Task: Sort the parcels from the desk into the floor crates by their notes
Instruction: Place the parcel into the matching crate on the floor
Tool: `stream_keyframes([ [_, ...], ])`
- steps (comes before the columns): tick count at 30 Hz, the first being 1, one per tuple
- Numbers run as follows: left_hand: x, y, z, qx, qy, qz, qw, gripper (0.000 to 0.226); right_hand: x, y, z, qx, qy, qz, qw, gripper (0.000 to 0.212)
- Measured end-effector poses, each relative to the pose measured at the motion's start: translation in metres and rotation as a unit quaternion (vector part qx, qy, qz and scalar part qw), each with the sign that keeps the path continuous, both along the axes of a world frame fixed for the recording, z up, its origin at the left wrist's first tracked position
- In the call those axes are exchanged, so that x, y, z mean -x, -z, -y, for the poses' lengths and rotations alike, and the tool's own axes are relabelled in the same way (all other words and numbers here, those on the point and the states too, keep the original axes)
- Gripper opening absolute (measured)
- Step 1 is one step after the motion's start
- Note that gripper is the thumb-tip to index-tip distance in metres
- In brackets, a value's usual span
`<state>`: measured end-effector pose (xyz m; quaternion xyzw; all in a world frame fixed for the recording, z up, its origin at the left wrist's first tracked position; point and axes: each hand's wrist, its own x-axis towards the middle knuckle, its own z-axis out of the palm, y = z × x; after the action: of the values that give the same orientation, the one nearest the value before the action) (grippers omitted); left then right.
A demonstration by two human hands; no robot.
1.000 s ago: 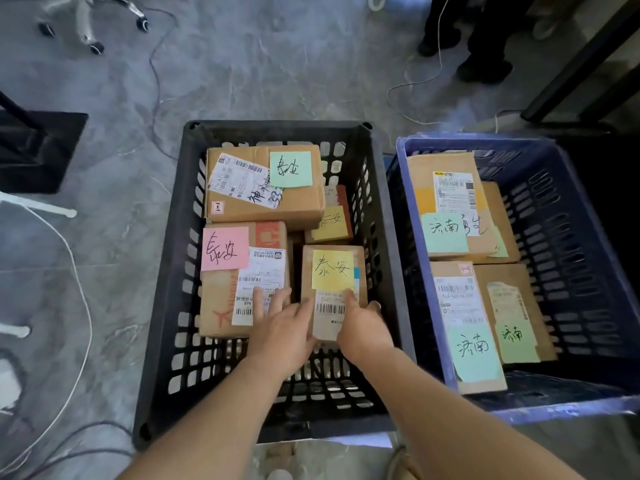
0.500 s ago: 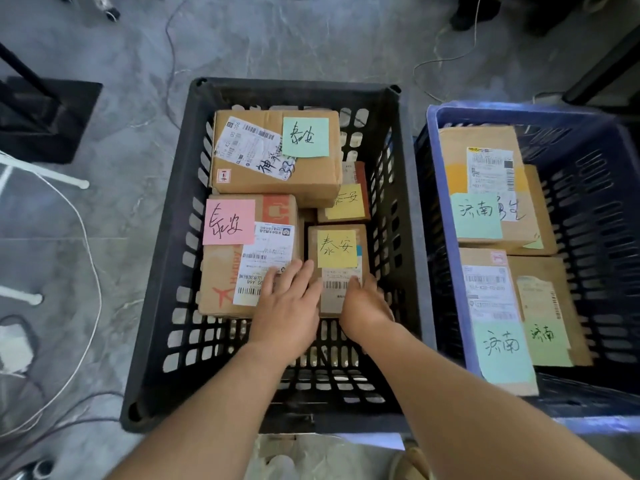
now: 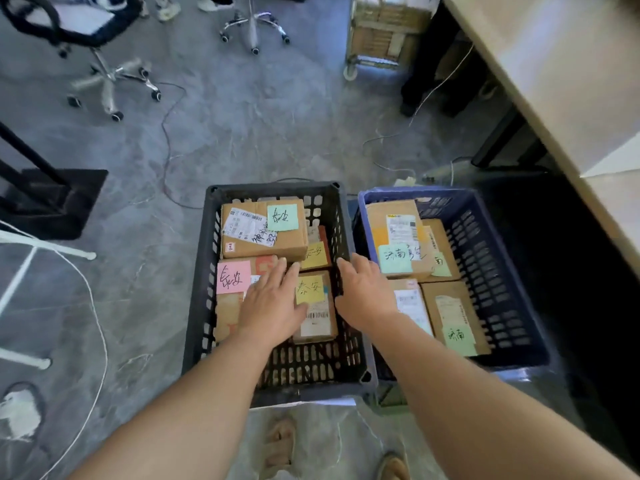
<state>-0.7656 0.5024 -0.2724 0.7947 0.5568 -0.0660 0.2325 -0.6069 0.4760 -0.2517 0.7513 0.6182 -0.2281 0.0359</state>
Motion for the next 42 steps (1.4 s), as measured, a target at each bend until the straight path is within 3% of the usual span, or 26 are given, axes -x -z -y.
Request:
stream_keyframes([
  [7, -0.019, -0.076, 0.012, -0.057, 0.078, 0.002, 0.995, 0.076, -0.019, -0.095, 0.036, -0.063, 0.071, 0.052, 0.994, 0.06],
  [15, -0.088, -0.119, 0.029, -0.112, 0.165, 0.04, 0.979, 0.078, -0.056, -0.136, 0.088, -0.124, 0.19, 0.088, 0.97, 0.079],
  [23, -0.169, -0.15, 0.066, -0.138, 0.278, 0.041, 0.95, 0.078, -0.114, -0.164, 0.162, -0.144, 0.279, 0.123, 0.942, 0.083],
  [42, -0.405, -0.203, 0.323, -0.186, 0.5, 0.048, 0.845, 0.075, -0.293, -0.196, 0.454, -0.126, 0.492, 0.158, 0.847, 0.079],
])
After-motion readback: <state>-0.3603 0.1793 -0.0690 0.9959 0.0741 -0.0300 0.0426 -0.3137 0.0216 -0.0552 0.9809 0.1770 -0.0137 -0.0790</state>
